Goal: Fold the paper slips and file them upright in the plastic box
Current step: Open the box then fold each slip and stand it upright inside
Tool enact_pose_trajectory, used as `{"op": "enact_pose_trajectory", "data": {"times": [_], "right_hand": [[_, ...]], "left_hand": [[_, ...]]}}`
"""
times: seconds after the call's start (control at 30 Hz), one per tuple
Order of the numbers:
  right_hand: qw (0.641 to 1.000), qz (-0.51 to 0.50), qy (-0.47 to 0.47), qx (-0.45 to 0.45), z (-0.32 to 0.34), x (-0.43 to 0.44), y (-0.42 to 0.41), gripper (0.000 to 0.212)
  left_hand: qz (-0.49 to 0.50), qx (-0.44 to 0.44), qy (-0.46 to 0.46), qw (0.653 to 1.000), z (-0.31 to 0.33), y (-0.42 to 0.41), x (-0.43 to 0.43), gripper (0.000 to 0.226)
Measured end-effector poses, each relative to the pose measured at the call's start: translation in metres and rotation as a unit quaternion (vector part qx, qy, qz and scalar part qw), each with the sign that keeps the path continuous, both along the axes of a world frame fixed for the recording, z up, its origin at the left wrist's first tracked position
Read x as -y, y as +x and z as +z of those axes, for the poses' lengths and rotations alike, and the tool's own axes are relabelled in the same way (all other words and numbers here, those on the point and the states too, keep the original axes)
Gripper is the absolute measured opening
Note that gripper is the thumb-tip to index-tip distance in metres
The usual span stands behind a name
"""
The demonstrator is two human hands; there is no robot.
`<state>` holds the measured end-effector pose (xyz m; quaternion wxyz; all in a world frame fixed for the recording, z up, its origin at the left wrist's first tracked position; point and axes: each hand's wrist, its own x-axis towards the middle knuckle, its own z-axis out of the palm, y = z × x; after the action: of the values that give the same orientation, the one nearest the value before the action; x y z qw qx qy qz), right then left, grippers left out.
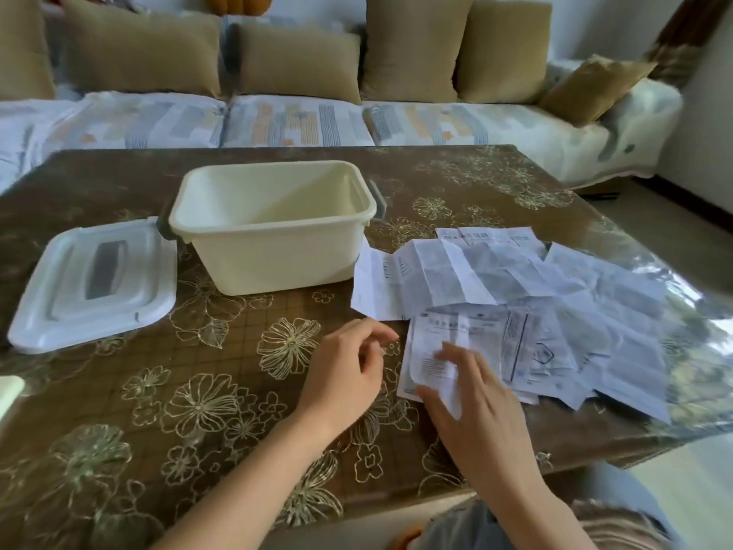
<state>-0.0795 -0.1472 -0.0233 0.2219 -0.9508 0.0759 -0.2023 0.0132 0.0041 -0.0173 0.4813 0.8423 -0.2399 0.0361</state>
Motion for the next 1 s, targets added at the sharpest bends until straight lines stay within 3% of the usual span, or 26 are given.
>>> {"op": "enact_pose_trajectory", "data": {"times": [0.07, 0.23, 0.33, 0.43, 0.57, 0.67, 0.77, 0.93, 1.0], "right_hand": [[0.999, 0.033, -0.016, 0.019, 0.001, -0.005, -0.003, 0.014], [0.996, 0.076, 0.047, 0.030, 0.012, -0.030, 0.001, 0.029], [0.989, 0.136, 0.058, 0.022, 0.019, -0.055, 0.009, 0.029], [0.978, 0.181, 0.101, -0.015, 0.021, -0.075, 0.013, 0.026], [0.956, 0.237, 0.159, -0.072, 0.023, -0.081, 0.014, 0.043], [0.957, 0.221, 0.166, -0.092, 0.023, -0.071, 0.016, 0.049], [0.956, 0.191, 0.201, -0.100, 0.023, -0.065, 0.021, 0.039], [0.959, 0.132, 0.232, -0.091, 0.015, -0.074, 0.031, 0.031], [0.964, 0.115, 0.228, -0.079, 0.011, -0.079, 0.033, 0.034]], "left_hand": [[-0.009, -0.007, -0.011, 1.000, 0.002, -0.004, -0.009, 0.030], [-0.054, 0.008, 0.072, 0.996, 0.004, -0.017, -0.048, 0.061], [-0.070, 0.038, 0.094, 0.992, 0.001, -0.024, -0.075, 0.051], [-0.008, 0.081, 0.126, 0.989, -0.001, -0.029, -0.095, 0.022], [0.042, 0.066, 0.092, 0.993, 0.000, -0.038, -0.116, 0.017], [0.054, -0.010, 0.030, 0.998, 0.000, -0.044, -0.128, 0.017], [0.058, -0.077, -0.034, 0.995, 0.002, -0.046, -0.134, 0.020], [0.107, -0.093, -0.057, 0.988, -0.001, -0.049, -0.126, 0.013], [0.154, -0.036, -0.012, 0.987, -0.008, -0.047, -0.124, 0.033]]}}
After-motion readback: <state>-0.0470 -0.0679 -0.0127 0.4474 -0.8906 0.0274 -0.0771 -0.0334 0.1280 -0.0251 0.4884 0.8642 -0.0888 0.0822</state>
